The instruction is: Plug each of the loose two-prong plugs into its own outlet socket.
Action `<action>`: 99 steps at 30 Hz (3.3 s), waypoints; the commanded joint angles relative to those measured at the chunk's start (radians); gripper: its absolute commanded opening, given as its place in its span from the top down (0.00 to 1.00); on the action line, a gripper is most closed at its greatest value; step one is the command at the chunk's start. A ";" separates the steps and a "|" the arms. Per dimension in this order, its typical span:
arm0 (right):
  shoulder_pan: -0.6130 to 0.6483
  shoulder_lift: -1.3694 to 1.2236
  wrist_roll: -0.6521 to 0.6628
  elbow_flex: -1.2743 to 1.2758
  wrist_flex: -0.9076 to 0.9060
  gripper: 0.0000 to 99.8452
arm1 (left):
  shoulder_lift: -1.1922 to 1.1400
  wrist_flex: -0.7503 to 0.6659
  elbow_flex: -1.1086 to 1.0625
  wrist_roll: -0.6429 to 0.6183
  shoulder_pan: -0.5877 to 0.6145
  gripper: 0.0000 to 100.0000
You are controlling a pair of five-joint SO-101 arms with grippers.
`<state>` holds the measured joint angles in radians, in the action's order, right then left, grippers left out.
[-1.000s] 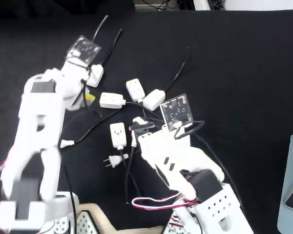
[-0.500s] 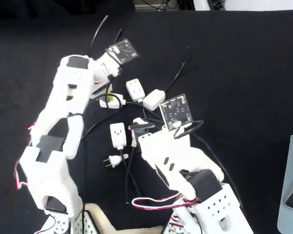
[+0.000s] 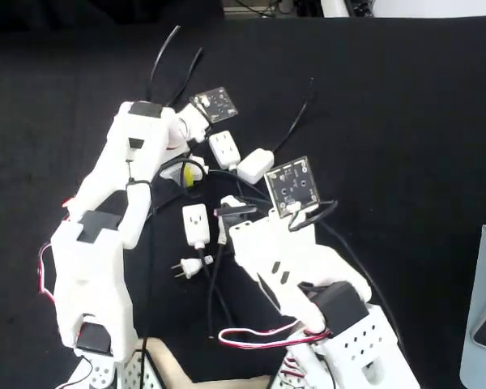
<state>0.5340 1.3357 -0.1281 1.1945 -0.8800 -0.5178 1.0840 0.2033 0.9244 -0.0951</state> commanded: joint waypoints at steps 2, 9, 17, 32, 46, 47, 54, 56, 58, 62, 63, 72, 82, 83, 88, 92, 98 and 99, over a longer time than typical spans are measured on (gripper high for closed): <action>-0.012 0.001 -0.014 -0.005 0.021 0.99 | -0.015 -0.002 0.090 0.009 -0.015 0.73; -0.012 0.001 -0.015 -0.005 0.018 0.99 | -0.084 0.006 0.130 0.011 -0.030 0.76; -0.012 0.002 -0.015 -0.005 0.017 0.99 | -0.038 0.012 0.117 0.012 -0.030 0.85; -0.012 0.002 -0.015 -0.005 0.015 0.99 | 0.107 0.368 0.110 0.017 -0.030 0.97; -0.012 0.002 -0.017 -0.005 0.015 0.99 | 0.334 0.585 -0.031 -0.028 0.053 0.97; -0.012 0.002 -0.017 -0.005 0.015 0.99 | 0.370 0.580 -0.084 -0.028 0.056 0.97; -0.012 0.002 -0.017 -0.005 0.015 0.99 | 0.677 0.354 -0.573 -0.051 0.067 0.97; -0.012 0.002 -0.017 -0.005 0.015 0.99 | 0.764 0.252 -0.722 -0.087 0.068 0.97; -0.012 0.002 -0.017 0.005 0.018 0.99 | 0.833 0.170 -0.826 -0.127 0.068 0.97; -0.012 0.002 -0.017 0.010 0.023 0.99 | 0.899 0.100 -0.947 -0.173 0.065 0.97; -0.012 0.002 -0.017 0.010 0.023 0.99 | 0.899 0.097 -0.960 -0.189 0.064 0.97; -0.012 0.001 -0.011 0.002 -0.009 0.99 | 0.924 0.049 -1.059 -0.267 0.111 0.76; -0.008 -0.084 -0.014 -0.030 -0.014 0.99 | 1.254 0.140 -1.046 -0.304 0.217 0.73; -0.008 -0.119 -0.017 -0.047 -0.014 0.99 | 1.290 0.147 -1.046 -0.305 0.240 0.73; 0.051 -0.294 -0.017 -0.127 -0.006 0.99 | 1.447 0.140 -1.076 -0.384 0.440 0.73; 0.183 -0.367 -0.017 -0.163 0.032 0.99 | 1.556 0.138 -1.150 -0.499 0.570 0.73; 0.307 -0.476 -0.017 -0.176 0.141 0.99 | 1.737 0.048 -1.336 -0.647 0.661 0.73; 0.324 -0.506 -0.017 -0.182 0.160 0.99 | 1.766 0.031 -1.369 -0.674 0.667 0.73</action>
<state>0.8040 0.8846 -0.1373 1.0840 -0.7787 1.1699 1.1653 -1.1101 0.3199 0.5401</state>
